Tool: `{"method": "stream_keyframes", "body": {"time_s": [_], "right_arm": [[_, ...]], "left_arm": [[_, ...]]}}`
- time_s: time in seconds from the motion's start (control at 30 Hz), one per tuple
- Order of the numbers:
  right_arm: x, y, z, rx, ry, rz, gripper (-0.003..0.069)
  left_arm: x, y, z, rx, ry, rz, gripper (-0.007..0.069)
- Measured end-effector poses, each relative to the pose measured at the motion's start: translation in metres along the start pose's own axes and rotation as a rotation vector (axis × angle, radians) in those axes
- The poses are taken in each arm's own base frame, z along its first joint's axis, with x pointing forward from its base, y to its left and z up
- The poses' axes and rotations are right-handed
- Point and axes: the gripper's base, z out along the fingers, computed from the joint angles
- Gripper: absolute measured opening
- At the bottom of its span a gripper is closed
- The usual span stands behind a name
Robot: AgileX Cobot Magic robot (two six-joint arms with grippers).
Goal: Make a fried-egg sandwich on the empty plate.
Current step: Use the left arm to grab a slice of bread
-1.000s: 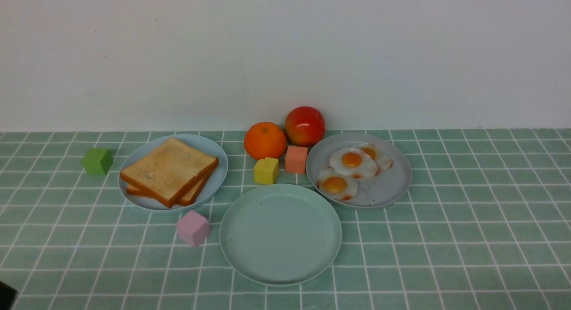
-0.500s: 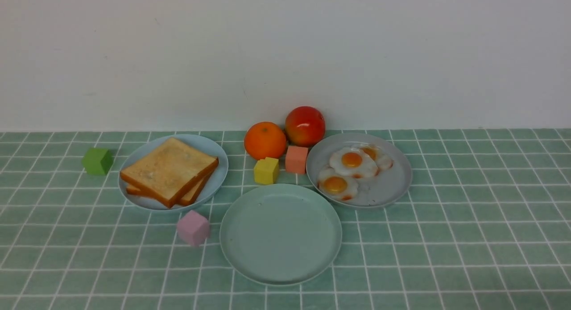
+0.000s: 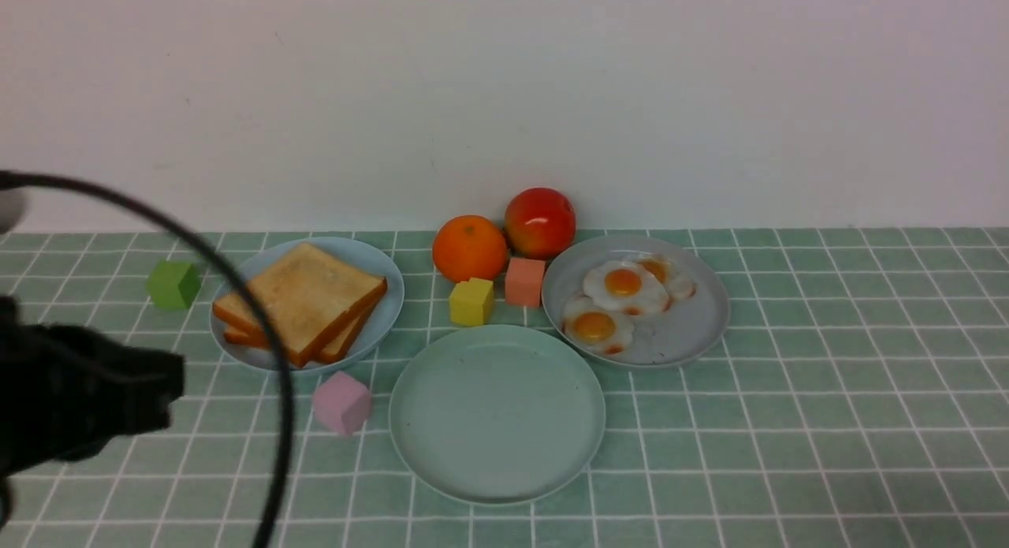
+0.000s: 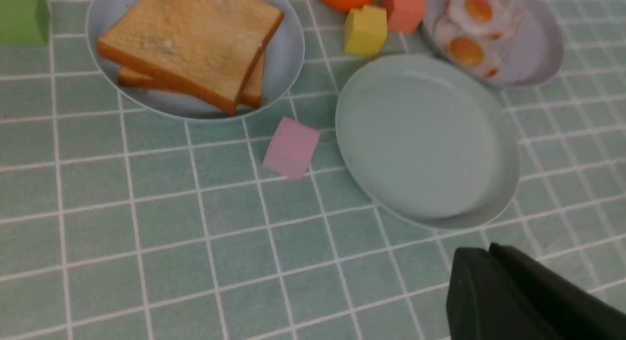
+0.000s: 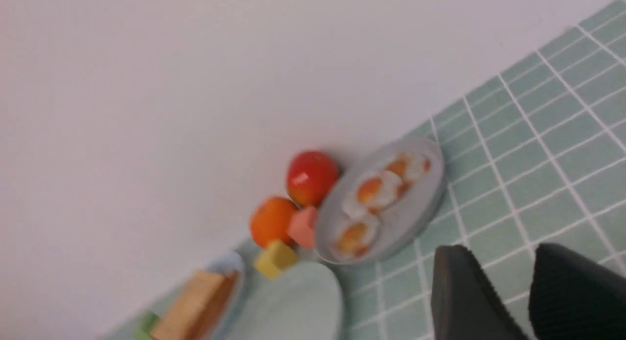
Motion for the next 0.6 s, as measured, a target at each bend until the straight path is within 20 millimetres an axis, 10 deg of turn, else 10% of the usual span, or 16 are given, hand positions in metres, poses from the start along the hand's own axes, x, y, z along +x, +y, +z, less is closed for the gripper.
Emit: {"method": "stream_keyframes", "body": {"time_s": [0.27, 0.6], "right_arm": [[-0.051, 0.082, 0.000, -0.058, 0.369, -0.277, 0.0015], [-0.103, 0.139, 0.040, -0.071, 0.740, -0.653, 0.0000]], "left_arm": [[-0.015, -0.009, 0.061, 0.015, 0.250, 0.085, 0.0028], [-0.057, 0.003, 0.165, -0.095, 0.390, 0.163, -0.0013]]}}
